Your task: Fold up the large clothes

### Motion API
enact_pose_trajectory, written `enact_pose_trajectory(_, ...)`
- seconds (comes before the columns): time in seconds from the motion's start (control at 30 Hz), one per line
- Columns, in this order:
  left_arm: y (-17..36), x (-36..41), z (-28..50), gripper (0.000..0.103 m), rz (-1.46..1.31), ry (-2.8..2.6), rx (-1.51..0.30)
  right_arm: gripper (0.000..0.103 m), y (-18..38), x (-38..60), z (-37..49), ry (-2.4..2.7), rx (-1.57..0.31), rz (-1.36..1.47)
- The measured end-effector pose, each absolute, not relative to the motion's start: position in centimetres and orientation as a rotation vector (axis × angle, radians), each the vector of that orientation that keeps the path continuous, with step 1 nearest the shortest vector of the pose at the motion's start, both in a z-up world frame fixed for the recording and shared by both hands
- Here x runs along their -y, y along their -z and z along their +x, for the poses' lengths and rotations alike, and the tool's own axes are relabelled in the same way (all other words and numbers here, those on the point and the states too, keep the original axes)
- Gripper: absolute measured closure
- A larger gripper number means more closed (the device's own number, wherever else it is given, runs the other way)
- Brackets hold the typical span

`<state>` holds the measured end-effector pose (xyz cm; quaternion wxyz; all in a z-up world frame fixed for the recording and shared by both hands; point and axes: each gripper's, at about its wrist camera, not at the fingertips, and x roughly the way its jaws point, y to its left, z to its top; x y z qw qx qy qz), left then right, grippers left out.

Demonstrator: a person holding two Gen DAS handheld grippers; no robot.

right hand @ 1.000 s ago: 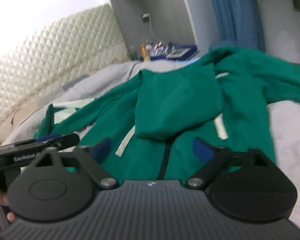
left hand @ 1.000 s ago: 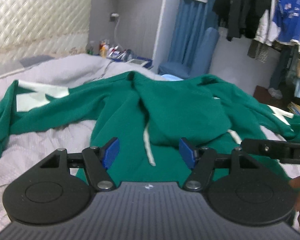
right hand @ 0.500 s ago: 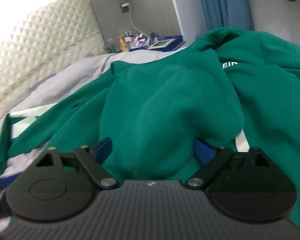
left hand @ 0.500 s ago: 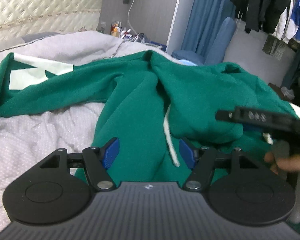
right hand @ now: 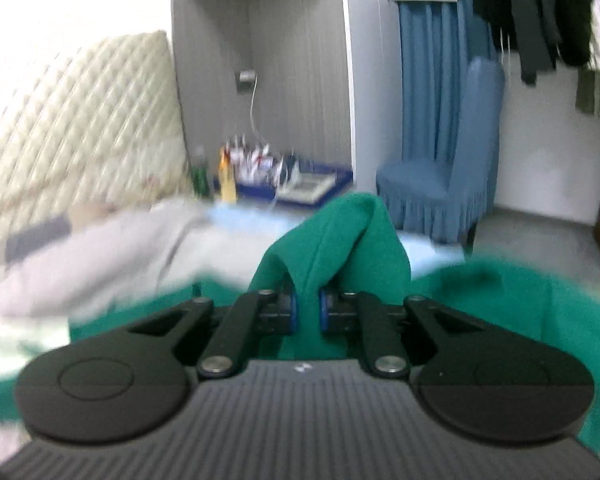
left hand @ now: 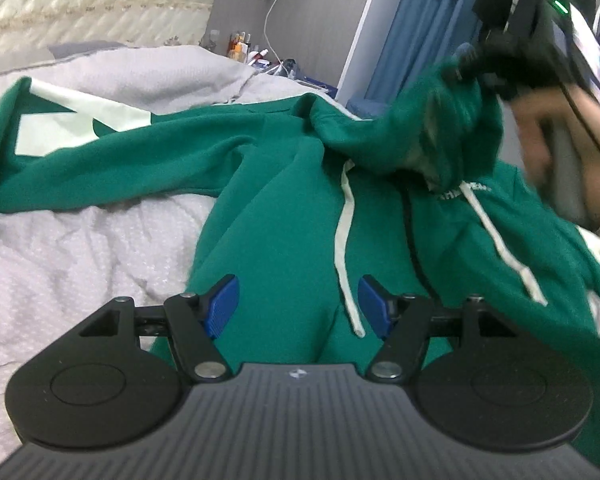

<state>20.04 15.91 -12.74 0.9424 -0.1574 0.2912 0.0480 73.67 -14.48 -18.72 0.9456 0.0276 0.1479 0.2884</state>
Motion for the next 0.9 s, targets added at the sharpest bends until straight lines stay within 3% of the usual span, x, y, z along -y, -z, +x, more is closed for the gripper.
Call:
enact_pose_trajectory(0.17,13.5,-16.2,21.6,0.032,-0.302,-0.057,-0.574,0.090,13.7,9.6,81.6,-0.521,-0.220,0.016)
enact_pose_trajectory(0.33,15.2,-16.4,23.5,0.032,-0.250,-0.046,-0.560,0.090,13.0,5.0,88.8,-0.425,-0.219,-0.020)
enact_pose_trajectory(0.63,17.0,-16.4,24.9,0.032,-0.222,-0.004,-0.544,0.089,18.6,2.1,97.5,-0.369,-0.275,-0.076)
enact_pose_trajectory(0.9,17.7,-16.6,25.4,0.032,-0.244,-0.009,-0.547,0.086,23.9,2.5,99.8,-0.372,-0.349,-0.033)
